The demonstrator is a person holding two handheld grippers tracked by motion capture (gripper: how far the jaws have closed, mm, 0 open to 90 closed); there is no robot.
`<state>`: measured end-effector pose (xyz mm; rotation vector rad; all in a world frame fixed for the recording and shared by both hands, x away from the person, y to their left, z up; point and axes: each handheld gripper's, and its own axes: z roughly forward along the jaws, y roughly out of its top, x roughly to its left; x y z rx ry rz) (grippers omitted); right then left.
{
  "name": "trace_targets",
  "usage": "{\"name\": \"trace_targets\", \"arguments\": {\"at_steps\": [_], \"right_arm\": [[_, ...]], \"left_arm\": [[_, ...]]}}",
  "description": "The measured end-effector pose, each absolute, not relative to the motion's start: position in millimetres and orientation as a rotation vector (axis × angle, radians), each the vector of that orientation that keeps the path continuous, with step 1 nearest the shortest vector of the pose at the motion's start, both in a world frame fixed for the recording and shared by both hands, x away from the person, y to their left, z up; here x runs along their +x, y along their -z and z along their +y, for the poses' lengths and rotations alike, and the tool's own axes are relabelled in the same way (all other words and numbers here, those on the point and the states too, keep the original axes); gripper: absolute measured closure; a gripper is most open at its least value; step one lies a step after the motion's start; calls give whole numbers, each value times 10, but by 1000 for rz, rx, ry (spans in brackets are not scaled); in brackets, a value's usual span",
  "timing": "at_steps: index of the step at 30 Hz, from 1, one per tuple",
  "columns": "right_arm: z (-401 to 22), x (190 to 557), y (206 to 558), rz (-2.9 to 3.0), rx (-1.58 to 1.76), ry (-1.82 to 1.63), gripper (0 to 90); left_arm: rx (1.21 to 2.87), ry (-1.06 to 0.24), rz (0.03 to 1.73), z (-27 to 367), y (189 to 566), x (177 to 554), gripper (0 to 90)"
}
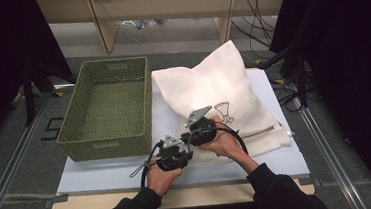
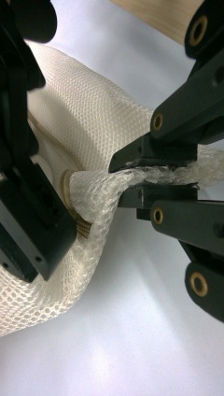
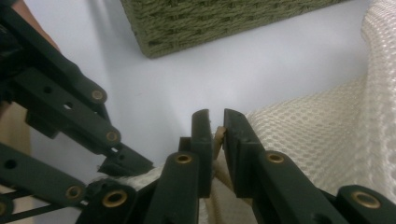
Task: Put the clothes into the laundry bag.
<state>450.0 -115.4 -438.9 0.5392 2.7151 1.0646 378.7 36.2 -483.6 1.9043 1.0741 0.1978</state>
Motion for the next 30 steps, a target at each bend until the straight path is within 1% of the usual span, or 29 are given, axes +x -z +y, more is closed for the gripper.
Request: {"name": "trace_targets", "arguments": {"at_steps": [5,15,17,30], "right_arm": [[-1212,4480,4370,2708,586,-1098,845],[-1318,4425,4345,2706,624,-1111,862],[-1338,4420,4361,2711,647,-1125,862],[-1414,4432,4406,2726,691,-1162,871]], "left_arm": [[1928,-217,1057,362,4828,3782,812],[1910,-220,1072,341,4826,3772,807],[1929,-224,1064,348,4826,3774,807],[1931,-217,1060,360,4824,3777,800]]}}
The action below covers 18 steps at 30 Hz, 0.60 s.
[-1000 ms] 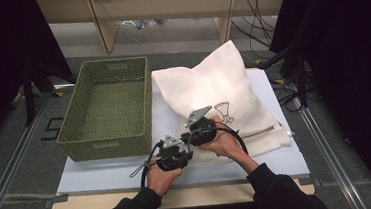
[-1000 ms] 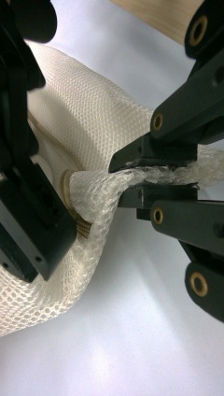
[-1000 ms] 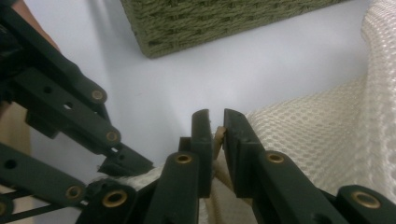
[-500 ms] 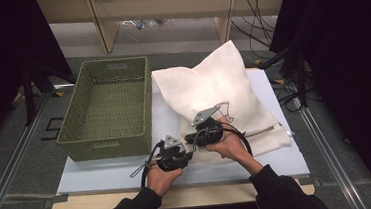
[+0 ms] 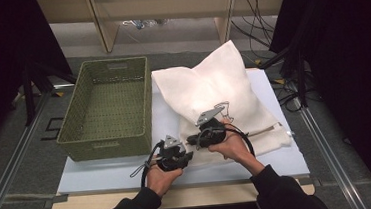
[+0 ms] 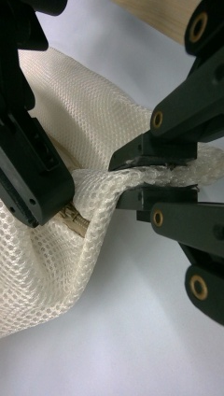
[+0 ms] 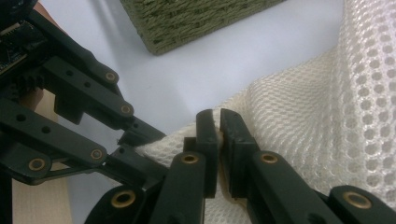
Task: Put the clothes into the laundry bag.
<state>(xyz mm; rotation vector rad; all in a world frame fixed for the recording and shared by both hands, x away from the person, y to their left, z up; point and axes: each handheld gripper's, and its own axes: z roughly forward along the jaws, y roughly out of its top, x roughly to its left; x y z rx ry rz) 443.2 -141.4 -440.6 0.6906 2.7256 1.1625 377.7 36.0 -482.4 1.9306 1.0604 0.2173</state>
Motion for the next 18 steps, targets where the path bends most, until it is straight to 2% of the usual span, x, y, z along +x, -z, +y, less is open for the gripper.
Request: {"name": "trace_targets", "arguments": {"at_steps": [8,14,18], "right_arm": [[-1411,4426,4411,2723,666,-1160,881],[-1407,4417,4409,2726,659,-1158,882],[-1418,4422,4402,2725,665,-1146,882]], "left_arm": [[1917,-178,1083,390,4818,3809,726],[1840,-68,1159,466,4860,3883,628],[1839,-50,1142,473,4855,3917,625]]}}
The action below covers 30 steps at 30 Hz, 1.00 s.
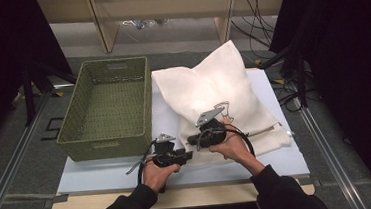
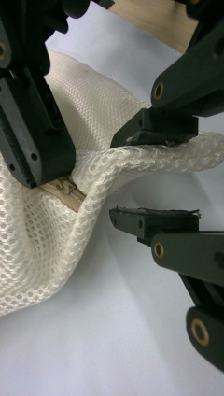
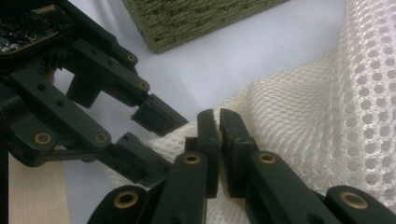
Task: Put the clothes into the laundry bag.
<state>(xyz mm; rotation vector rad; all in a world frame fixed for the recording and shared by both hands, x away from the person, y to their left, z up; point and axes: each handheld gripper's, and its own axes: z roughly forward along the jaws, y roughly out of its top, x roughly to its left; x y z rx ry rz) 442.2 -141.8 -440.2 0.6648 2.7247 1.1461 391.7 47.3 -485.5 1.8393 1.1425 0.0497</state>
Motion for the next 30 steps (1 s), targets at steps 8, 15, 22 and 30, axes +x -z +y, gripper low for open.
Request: {"name": "trace_targets", "arguments": {"at_steps": [8,15,22,30], "right_arm": [[-1419,4432,4413,2730,672,-1140,882],[-1421,4437,4431,2724,707,-1150,871],[-1428,4443,4446,2723,716,-1158,880],[-1433,4430,4427,2719,689,-1155,882]], "left_arm": [[1861,-93,1112,459,4865,3996,752],[1913,-129,1077,419,4847,3950,812],[1921,-140,1073,413,4848,3938,814],[1901,-107,1085,429,4852,3957,781]]}}
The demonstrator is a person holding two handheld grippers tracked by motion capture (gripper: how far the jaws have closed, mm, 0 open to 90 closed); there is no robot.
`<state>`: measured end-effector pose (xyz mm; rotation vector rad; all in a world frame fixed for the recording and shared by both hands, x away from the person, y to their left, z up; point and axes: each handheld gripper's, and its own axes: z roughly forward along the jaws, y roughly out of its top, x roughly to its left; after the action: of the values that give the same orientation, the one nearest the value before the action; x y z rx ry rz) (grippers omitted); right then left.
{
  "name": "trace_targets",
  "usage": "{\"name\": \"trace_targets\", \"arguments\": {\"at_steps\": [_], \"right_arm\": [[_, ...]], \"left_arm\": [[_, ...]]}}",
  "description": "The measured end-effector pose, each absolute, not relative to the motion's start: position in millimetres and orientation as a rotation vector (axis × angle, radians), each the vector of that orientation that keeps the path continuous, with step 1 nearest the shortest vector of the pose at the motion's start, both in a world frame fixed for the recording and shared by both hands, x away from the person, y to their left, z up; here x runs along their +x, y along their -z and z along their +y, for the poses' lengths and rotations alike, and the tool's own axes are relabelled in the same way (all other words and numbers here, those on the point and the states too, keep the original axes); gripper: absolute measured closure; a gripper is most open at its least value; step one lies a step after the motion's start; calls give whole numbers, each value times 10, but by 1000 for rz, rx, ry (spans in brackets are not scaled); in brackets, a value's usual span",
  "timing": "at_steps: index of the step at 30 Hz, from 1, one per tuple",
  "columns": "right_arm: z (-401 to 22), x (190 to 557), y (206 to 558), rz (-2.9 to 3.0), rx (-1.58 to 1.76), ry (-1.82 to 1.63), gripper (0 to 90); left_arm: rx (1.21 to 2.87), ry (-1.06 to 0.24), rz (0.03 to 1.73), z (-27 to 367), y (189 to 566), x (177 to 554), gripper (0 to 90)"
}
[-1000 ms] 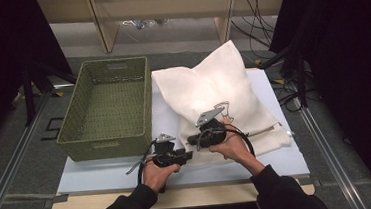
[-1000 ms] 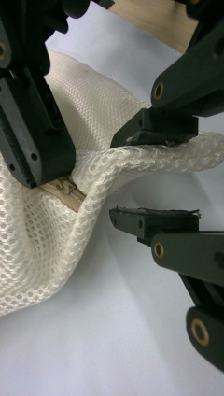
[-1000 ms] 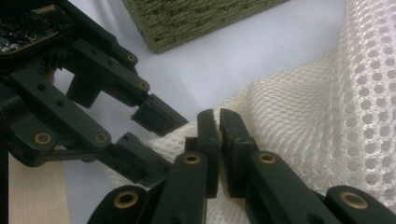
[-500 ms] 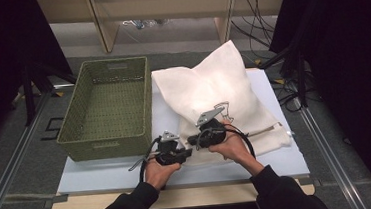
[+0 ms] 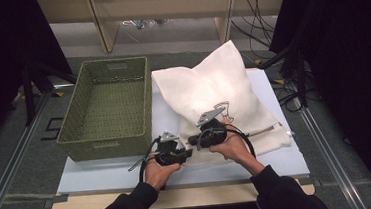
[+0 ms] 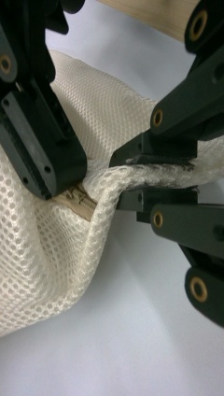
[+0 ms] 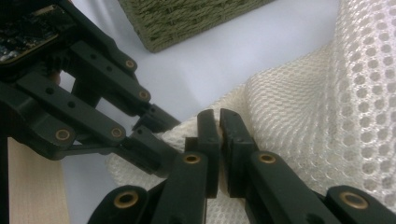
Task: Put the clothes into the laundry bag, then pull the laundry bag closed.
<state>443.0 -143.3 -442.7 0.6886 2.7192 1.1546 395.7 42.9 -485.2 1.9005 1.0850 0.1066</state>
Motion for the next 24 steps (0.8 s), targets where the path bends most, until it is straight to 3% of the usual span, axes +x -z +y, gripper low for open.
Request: {"name": "trace_targets", "arguments": {"at_steps": [9,15,24], "right_arm": [[-1416,4414,4424,2717,686,-1140,883],[-1419,4409,4421,2712,685,-1138,883],[-1421,4381,4400,2713,663,-1142,882]], "left_arm": [[1856,-73,1089,484,4869,4045,704],[1896,-94,1078,482,4865,4023,830],[1921,-136,1046,465,4835,3972,837]]}}
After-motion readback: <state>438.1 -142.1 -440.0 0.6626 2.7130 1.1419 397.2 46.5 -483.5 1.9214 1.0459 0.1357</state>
